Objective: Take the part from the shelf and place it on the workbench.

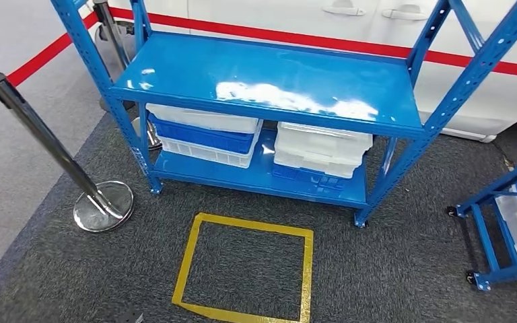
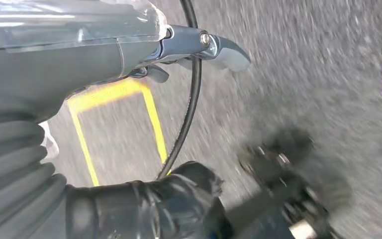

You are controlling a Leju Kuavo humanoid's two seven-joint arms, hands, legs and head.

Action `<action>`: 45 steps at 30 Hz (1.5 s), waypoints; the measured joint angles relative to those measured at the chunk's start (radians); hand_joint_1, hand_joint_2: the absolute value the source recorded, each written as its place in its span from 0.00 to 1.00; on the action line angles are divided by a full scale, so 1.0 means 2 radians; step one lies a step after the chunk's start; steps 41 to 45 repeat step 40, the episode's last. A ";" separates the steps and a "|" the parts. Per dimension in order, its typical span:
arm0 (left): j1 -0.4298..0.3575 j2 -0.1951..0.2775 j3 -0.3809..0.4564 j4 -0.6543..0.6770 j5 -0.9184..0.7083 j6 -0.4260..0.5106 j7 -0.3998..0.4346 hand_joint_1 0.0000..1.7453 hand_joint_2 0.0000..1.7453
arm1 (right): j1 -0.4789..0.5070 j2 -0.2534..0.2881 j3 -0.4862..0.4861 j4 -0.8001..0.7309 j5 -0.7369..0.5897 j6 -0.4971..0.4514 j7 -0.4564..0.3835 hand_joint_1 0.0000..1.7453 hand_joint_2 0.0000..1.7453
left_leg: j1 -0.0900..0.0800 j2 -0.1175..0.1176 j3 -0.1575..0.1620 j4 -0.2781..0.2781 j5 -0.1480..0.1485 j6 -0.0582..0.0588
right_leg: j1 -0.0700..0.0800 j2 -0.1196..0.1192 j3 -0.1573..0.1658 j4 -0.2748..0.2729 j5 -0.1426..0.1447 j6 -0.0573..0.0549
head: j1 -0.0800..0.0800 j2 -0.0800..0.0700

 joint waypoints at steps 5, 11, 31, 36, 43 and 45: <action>-0.003 0.010 0.005 0.005 -0.035 -0.006 -0.002 0.00 1.00 | 0.002 0.000 -0.019 0.000 -0.011 -0.003 -0.005 0.00 0.00 | -0.008 0.030 0.002 0.002 -0.003 0.000 | 0.005 -0.023 0.042 -0.063 0.038 -0.010 | 0.000 0.000; -0.004 0.018 0.015 0.007 -0.072 -0.016 -0.007 0.00 1.00 | 0.003 0.002 -0.037 0.000 -0.022 -0.011 -0.005 0.00 0.00 | -0.009 0.044 0.006 0.006 -0.011 -0.011 | 0.007 -0.020 0.069 -0.121 0.056 -0.026 | 0.000 0.000; 0.036 -0.020 0.143 0.084 -0.133 -0.041 -0.056 0.00 1.00 | 0.027 0.007 -0.108 -0.028 -0.131 -0.026 0.004 0.00 1.00 | 0.003 -0.013 0.000 0.008 -0.006 -0.019 | 0.000 0.015 0.064 -0.115 0.057 -0.036 | -0.001 0.000; 0.052 -0.057 0.215 0.102 -0.140 -0.023 -0.074 0.00 0.75 | 0.044 0.006 -0.106 -0.048 -0.143 -0.042 -0.018 0.00 1.00 | 0.001 -0.013 0.000 0.009 -0.007 -0.015 | -0.001 0.015 0.065 -0.117 0.058 -0.032 | -0.001 0.000; 0.064 -0.083 0.265 0.113 -0.145 -0.010 -0.086 0.00 0.00 | 0.056 0.006 -0.101 -0.062 -0.152 -0.054 -0.034 0.00 1.00 | 0.000 -0.013 -0.001 0.009 -0.009 -0.012 | -0.004 0.015 0.066 -0.119 0.058 -0.011 | -0.002 0.000; 0.064 -0.083 0.265 0.113 -0.145 -0.010 -0.086 0.00 0.00 | 0.056 0.006 -0.101 -0.062 -0.152 -0.054 -0.034 0.00 1.00 | 0.000 -0.013 -0.001 0.009 -0.009 -0.012 | -0.004 0.015 0.066 -0.119 0.058 -0.011 | -0.002 0.000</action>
